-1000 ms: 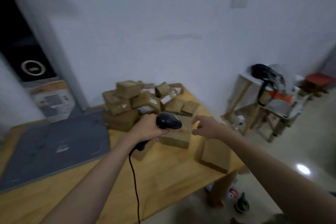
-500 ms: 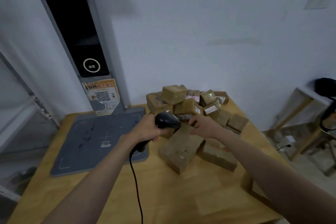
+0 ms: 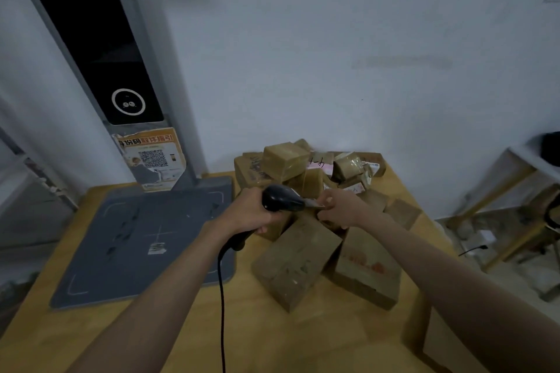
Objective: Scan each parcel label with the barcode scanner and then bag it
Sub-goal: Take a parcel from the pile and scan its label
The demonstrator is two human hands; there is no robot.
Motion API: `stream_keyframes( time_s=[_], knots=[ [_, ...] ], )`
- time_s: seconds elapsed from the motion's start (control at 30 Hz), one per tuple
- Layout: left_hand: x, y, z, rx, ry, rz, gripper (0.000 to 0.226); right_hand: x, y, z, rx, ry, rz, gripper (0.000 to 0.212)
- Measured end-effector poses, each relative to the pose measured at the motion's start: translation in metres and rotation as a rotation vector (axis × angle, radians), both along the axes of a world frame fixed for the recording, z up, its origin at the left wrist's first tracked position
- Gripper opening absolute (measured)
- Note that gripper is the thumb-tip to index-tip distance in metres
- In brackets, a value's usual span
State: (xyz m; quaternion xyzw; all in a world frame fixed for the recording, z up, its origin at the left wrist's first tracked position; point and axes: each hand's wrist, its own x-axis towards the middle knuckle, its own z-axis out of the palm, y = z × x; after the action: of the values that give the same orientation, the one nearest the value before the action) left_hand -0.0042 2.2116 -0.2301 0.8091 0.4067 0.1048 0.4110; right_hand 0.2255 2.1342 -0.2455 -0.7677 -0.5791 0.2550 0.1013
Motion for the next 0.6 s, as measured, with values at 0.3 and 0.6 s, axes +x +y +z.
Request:
stream_keyframes(
  time_s=[0.3,0.6],
  knots=[
    [0.072,0.059,-0.02,-0.001,0.043,0.033,0.014,0.077,0.063,-0.023,0.001,0.05,0.02,0.04],
    [0.096,0.125,-0.026,0.023,-0.027,0.251,0.012,0.089,0.168,-0.048,0.069,0.28,-0.003,0.022]
  ],
)
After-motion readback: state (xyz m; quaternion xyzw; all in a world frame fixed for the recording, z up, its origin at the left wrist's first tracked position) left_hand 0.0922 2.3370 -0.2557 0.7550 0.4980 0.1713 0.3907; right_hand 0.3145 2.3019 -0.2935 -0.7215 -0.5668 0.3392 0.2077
